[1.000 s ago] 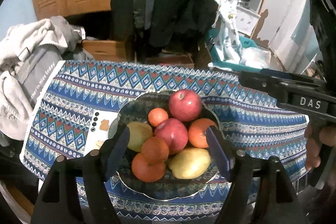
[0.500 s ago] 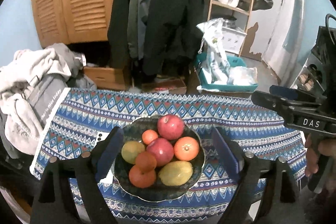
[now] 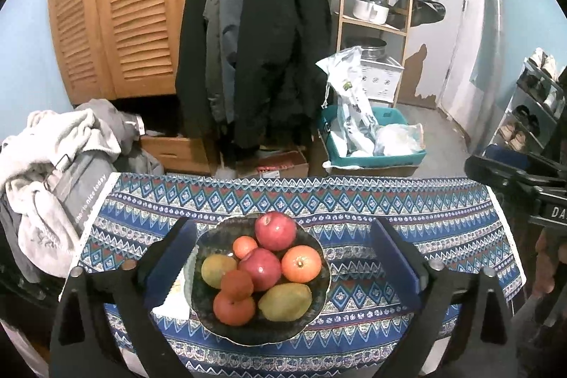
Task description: Organize fruits
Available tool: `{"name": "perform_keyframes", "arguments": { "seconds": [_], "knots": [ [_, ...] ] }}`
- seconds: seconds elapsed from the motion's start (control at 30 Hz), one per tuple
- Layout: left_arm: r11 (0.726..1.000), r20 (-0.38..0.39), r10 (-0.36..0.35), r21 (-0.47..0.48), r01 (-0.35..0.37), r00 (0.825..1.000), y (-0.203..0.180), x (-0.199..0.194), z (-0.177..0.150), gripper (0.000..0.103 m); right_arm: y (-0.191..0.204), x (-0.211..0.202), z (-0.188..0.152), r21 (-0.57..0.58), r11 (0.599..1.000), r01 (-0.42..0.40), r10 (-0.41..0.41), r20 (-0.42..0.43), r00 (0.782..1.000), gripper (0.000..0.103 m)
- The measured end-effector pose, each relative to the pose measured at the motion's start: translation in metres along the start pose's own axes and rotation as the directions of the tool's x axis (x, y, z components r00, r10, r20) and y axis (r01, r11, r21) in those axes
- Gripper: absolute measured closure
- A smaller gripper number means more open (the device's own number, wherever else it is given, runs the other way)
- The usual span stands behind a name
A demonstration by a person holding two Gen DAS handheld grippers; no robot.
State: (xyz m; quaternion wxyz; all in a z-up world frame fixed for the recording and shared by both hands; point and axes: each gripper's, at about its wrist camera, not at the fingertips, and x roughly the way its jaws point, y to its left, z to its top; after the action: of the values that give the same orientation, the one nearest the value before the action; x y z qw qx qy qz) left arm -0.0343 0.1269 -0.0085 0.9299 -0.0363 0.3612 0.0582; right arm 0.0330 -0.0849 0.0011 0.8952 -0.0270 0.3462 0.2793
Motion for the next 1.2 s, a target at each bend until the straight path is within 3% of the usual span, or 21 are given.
{"name": "perform_keyframes", "arguments": {
  "seconds": [0.33,1.2],
  "knots": [
    [0.998,0.034,0.036,0.049,-0.038,0.999,-0.016,-0.006,0.004,0.002,-0.015,0.001,-0.009,-0.003,1.000,0.025,-0.025,-0.018,1.000,0.015],
    [0.995,0.031,0.082,0.063,-0.083,0.996,-0.026,-0.006,0.007,0.001,-0.026,0.000,-0.015,0.007,0.999,0.035,-0.035,-0.035,0.999,0.015]
  ]
}}
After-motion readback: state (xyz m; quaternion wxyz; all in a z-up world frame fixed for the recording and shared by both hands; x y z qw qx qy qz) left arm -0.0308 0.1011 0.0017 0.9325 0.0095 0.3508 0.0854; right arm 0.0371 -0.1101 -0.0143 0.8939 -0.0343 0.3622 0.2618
